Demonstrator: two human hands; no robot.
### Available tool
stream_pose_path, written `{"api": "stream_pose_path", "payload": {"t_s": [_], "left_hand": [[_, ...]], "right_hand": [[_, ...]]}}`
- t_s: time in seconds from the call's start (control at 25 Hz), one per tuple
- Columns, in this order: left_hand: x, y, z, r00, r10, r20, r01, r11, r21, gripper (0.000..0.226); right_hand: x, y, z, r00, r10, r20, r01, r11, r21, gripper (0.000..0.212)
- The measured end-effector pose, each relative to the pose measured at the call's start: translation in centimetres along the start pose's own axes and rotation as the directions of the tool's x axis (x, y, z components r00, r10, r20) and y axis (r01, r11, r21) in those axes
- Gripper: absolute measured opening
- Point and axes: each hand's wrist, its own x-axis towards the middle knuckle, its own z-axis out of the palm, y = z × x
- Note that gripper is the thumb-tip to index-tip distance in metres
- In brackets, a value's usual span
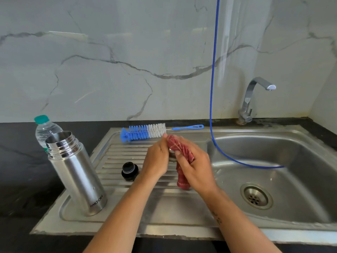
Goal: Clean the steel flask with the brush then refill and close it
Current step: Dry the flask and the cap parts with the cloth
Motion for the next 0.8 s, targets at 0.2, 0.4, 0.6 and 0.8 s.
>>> {"api": "stream_pose_path", "payload": {"t_s": [0.2,0.4,0.6,0.8], "left_hand": [[-0.9,-0.1,0.7,0.954,0.293,-0.057,-0.291,0.956,0.041,0.049],[-0.5,-0.4,1.3,0.925,0.334,-0.181,-0.326,0.943,0.075,0.050],[0.1,-0.7,1.4,0.981,0.151,-0.120,-0.166,0.979,-0.123,0.045],[0.4,0.4,0.9,0.946,-0.236,0.221,0.322,0.615,-0.720,0.055]], "right_hand": [[0.8,-0.9,0.0,0.928,0.355,-0.108,-0.315,0.908,0.277,0.022],[1.1,-1.5,0.0,0.688,0.717,0.112,-0.578,0.448,0.682,0.031],[1.0,-1.6,0.1,0.709,0.703,-0.047,-0.535,0.581,0.613,0.027],[-0.3,-0.6,0.7,1.000,0.027,0.000,-0.027,1.000,0.014,0.043]]}}
